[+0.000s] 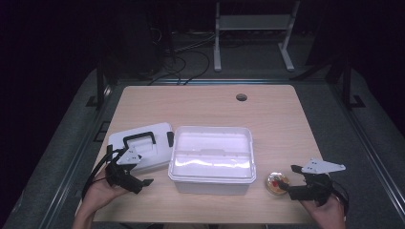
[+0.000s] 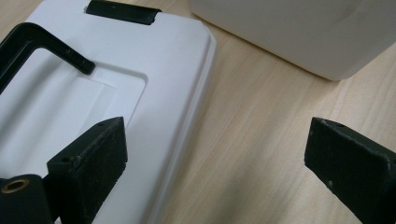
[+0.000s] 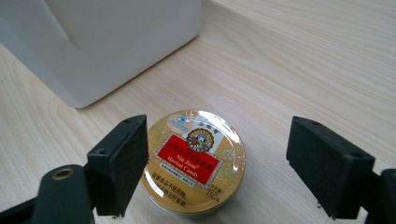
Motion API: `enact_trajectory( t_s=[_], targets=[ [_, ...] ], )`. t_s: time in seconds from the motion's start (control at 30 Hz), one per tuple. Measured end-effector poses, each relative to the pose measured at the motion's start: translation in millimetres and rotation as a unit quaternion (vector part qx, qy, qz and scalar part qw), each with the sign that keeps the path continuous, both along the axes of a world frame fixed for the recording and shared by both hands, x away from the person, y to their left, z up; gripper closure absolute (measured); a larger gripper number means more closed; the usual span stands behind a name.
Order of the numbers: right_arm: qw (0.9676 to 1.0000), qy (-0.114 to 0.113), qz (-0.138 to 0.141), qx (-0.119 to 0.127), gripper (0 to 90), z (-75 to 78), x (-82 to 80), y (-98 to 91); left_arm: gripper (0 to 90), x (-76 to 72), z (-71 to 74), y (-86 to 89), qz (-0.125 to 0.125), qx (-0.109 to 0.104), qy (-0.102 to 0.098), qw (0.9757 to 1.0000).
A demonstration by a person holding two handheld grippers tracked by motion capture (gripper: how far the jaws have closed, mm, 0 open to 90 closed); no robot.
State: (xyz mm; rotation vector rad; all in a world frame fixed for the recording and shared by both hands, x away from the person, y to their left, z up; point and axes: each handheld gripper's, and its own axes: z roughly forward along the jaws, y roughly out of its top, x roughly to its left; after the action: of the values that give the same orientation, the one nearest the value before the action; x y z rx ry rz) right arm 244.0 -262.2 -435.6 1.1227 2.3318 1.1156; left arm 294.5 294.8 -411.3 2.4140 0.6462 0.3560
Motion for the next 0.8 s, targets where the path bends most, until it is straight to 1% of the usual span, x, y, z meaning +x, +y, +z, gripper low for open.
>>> enact_trajectory(
  t_s=[0.1, 0.27, 0.3, 0.33, 0.37, 0.4, 0.47, 0.5, 0.57, 0.6, 0.63, 0.67, 0.7, 0.73, 0.8],
  targets=[
    [1.0, 0.002, 0.002, -0.001, 20.3, -0.2, 0.7, 0.3, 5.6, -1.3, 2.6, -0.8, -0.005, 0.003, -0.003, 1.0],
    [1.0, -0.001, 0.001, 0.004, 20.3, 1.4, -0.3, -0.1, 5.6, -3.1, 6.5, -0.2, -0.014, 0.008, -0.002, 0.9999],
    [1.0, -0.002, 0.001, 0.004, 20.3, 1.6, -0.1, -0.2, 5.6, -3.5, 8.3, -0.2, -0.017, 0.009, -0.003, 0.9998],
    [1.0, 0.001, 0.0, 0.005, 20.2, 1.4, 0.3, 0.3, 5.6, -4.6, 14.2, -0.3, -0.023, 0.011, -0.002, 0.9997],
    [1.0, 0.001, 0.0, 0.005, 20.2, 1.4, 0.3, 0.3, 5.6, -4.6, 14.2, -0.3, -0.023, 0.011, -0.002, 0.9997],
    [1.0, 0.005, 0.002, 0.002, 20.2, 1.8, 0.4, 1.6, 5.6, -5.4, 22.4, -0.9, -0.029, 0.013, -0.001, 0.9995],
    [1.0, 0.003, 0.003, 0.001, 20.2, 3.4, 0.1, 2.8, 5.6, -6.4, 32.8, -2.3, -0.039, 0.019, 0.001, 0.999],
    [1.0, 0.001, 0.003, 0.001, 20.2, 4.4, -0.1, 3.1, 5.6, -6.9, 38.9, -3.0, -0.045, 0.023, -0.001, 0.9987],
    [1.0, 0.001, 0.003, 0.002, 20.1, 5.2, 0.5, 3.1, 5.7, -7.9, 51.2, -5.0, -0.053, 0.021, -0.005, 0.9984],
    [1.0, 0.002, 0.003, 0.001, 19.9, 5.1, 0.9, 2.8, 5.7, -7.9, 51.2, -5.0, -0.053, 0.021, -0.005, 0.9984],
    [1.0, 0.002, 0.003, 0.002, 19.9, 4.6, 1.2, 2.9, 5.7, -8.2, 63.2, -7.6, -0.062, 0.02, -0.011, 0.9978],
    [1.0, 0.002, 0.003, 0.002, 19.9, 4.6, 1.2, 2.9, 5.7, -8.2, 63.2, -7.6, -0.062, 0.02, -0.011, 0.9978],
    [1.0, 0.005, 0.003, 0.001, 19.9, 4.0, 1.8, 3.3, 5.7, -6.9, 75.2, -10.8, -0.071, 0.016, -0.011, 0.9972],
    [1.0, 0.005, 0.003, 0.0, 19.9, 4.1, 1.7, 3.2, 6.3, -6.9, 75.2, -10.8, -0.071, 0.016, -0.011, 0.9972],
    [1.0, 0.005, 0.003, 0.001, 19.9, 4.3, 1.4, 3.1, 6.8, -5.2, 86.2, -14.5, -0.082, 0.018, -0.014, 0.9963]
  ],
)
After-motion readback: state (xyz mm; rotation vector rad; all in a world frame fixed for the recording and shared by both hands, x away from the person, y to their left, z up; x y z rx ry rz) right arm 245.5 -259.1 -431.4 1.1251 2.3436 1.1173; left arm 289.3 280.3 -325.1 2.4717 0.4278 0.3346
